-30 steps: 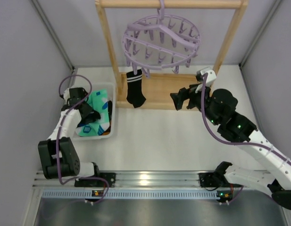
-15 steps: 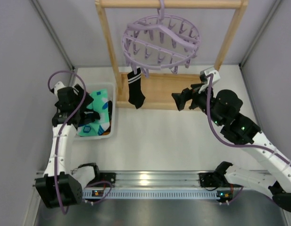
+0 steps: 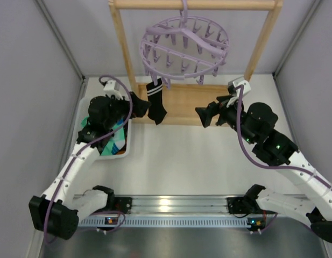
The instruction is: Remove the socks clipped to the hanger
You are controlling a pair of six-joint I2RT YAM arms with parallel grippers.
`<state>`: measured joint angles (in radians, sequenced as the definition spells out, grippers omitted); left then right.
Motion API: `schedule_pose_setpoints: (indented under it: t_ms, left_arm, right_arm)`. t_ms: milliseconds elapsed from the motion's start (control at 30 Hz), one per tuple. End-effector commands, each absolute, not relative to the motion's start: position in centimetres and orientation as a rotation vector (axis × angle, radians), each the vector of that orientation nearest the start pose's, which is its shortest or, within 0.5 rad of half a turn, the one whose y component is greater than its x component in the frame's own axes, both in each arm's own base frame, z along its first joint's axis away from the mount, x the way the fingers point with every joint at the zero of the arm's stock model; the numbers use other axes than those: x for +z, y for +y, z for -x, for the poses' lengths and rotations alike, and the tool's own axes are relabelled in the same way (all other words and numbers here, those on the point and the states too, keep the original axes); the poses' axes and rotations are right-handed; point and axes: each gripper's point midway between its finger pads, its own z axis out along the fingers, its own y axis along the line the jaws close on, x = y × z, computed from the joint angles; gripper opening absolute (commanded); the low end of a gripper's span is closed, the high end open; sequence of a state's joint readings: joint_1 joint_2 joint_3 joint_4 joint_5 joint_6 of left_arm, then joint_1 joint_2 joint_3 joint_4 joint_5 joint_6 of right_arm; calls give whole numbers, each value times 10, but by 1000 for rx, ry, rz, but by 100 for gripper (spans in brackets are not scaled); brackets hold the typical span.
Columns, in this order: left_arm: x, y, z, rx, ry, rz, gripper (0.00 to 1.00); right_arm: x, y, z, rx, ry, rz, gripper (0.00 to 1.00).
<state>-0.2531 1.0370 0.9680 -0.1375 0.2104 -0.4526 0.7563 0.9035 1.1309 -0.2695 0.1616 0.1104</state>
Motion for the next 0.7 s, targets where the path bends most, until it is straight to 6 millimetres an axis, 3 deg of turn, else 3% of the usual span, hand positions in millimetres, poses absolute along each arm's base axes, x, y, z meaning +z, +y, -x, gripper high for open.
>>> schedule_pose_setpoints:
  t_ms: [0, 133, 200, 467, 500, 667]
  left_arm:
    - [314, -176, -345, -770, 1588, -231, 98]
    - [287, -181, -346, -748, 1493, -328, 98]
    - [292, -182, -349, -735, 1433, -345, 98]
    - [251, -203, -391, -773, 1530, -393, 95]
    - [249, -209, -393, -806, 1533, -415, 90]
    - [253, -223, -384, -769, 1499, -394, 28]
  right_arm:
    - [403, 205, -250, 556, 1518, 411, 96]
    - [406, 202, -246, 556, 1498, 419, 97]
    - [407, 204, -244, 566, 1491, 432, 98]
    - [407, 216, -240, 621, 1464, 487, 98]
    - [406, 217, -238, 632, 1459, 493, 98]
    - [412, 222, -236, 691, 1439, 462, 97]
